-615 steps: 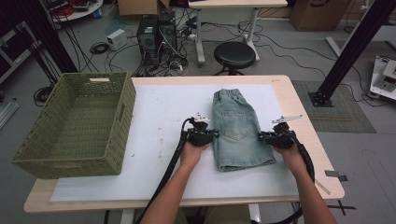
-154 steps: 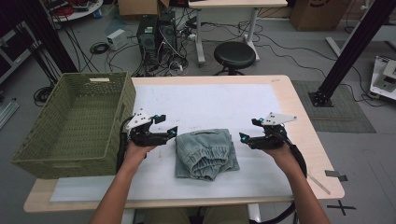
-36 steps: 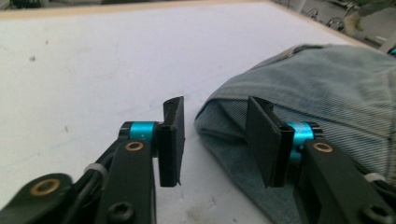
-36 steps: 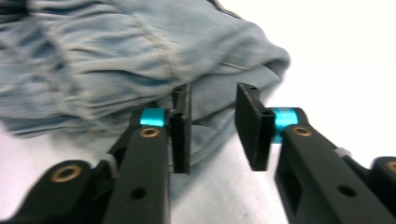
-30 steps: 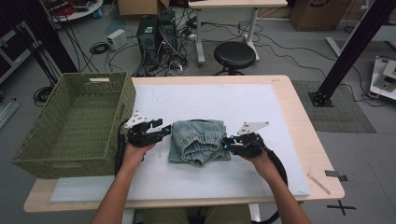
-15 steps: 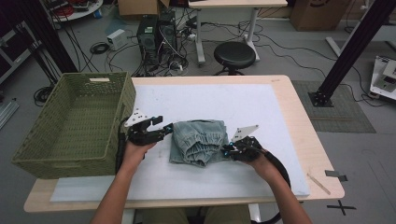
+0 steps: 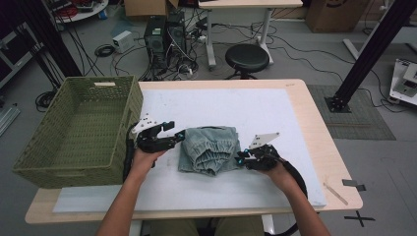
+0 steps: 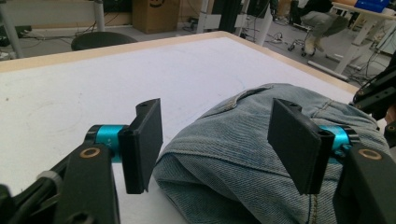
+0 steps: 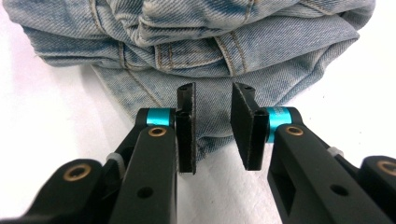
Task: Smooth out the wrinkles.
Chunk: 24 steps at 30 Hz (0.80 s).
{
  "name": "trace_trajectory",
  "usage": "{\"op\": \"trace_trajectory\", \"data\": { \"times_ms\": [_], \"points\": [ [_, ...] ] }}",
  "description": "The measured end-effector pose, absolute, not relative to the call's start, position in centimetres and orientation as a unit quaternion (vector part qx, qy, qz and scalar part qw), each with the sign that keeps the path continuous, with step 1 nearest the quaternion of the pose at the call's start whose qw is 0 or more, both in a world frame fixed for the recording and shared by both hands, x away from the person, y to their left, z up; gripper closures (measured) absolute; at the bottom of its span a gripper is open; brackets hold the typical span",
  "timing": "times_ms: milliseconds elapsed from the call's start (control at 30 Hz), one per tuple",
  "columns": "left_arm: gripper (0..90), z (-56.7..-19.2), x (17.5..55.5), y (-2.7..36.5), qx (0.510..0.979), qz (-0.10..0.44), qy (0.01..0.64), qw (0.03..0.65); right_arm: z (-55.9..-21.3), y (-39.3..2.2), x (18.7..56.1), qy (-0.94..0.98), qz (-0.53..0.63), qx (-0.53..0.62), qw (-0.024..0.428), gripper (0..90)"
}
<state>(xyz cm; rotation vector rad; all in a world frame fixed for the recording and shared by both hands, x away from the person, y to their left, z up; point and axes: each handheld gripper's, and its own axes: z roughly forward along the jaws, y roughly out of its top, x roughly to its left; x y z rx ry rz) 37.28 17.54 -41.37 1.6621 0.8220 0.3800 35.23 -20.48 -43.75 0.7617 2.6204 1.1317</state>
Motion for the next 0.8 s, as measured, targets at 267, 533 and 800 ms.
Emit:
{"op": "trace_trajectory", "data": {
  "times_ms": [267,533,800],
  "points": [
    [34.6,-41.1,37.4,16.9,0.718,0.146,0.337,0.592,-40.6,-20.4,36.3,0.822,0.464,0.303,0.127,50.6],
    [39.6,-40.4,37.9,13.6,0.733,0.114,0.297,0.601,-39.8,-18.2,37.3,0.830,0.454,0.296,0.135,45.0],
    [46.4,-41.6,38.0,11.2,0.772,0.088,0.268,0.570,-40.2,-17.7,37.6,0.837,0.440,0.299,0.127,44.5]
  ]
}}
